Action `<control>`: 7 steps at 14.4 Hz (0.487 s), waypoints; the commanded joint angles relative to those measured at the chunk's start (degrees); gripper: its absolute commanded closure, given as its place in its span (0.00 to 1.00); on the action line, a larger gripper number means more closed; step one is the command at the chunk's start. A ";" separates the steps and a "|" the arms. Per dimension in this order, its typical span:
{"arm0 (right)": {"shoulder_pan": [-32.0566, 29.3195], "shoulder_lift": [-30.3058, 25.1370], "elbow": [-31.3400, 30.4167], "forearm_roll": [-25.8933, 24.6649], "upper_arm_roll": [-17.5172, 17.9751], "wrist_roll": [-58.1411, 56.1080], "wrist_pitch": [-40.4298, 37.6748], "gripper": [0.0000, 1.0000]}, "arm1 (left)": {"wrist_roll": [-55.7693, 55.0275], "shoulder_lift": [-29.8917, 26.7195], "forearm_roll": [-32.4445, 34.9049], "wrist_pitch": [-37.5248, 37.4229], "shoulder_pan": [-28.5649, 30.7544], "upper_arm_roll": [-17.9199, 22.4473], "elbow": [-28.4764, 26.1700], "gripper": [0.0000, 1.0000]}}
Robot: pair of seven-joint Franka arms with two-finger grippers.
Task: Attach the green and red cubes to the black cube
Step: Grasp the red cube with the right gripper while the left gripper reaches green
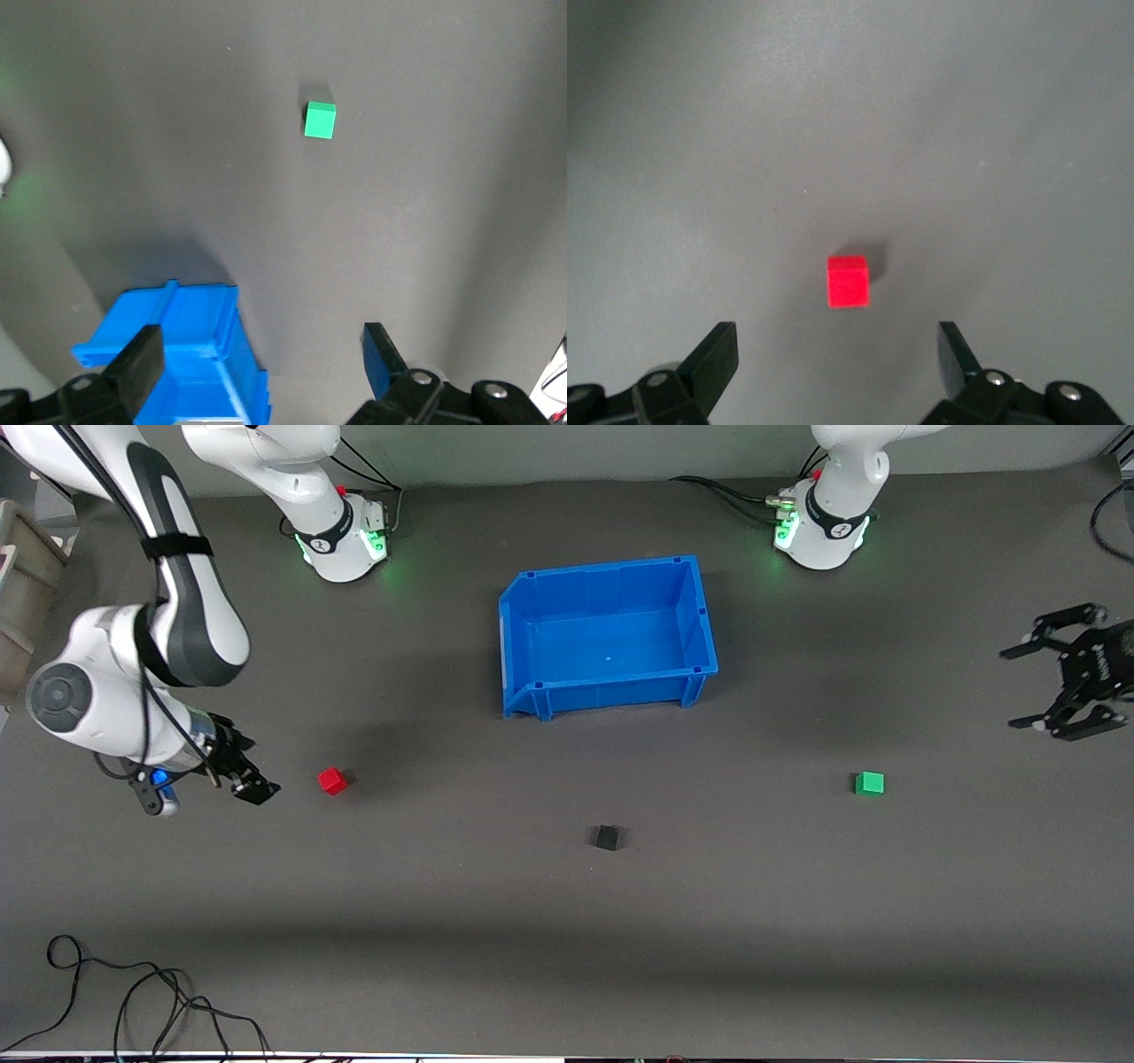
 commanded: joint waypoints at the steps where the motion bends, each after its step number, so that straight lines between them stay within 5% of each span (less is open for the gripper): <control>1: 0.32 0.54 -1.45 0.72 -0.68 2.02 3.14 0.01 | -0.12 -1.82 -2.79 9.07 0.17 -0.58 -9.58 0.00; 7: 0.14 5.98 -2.42 1.24 -1.38 14.30 3.75 0.00 | 12.53 6.96 -8.51 17.88 0.17 -0.58 -12.77 0.00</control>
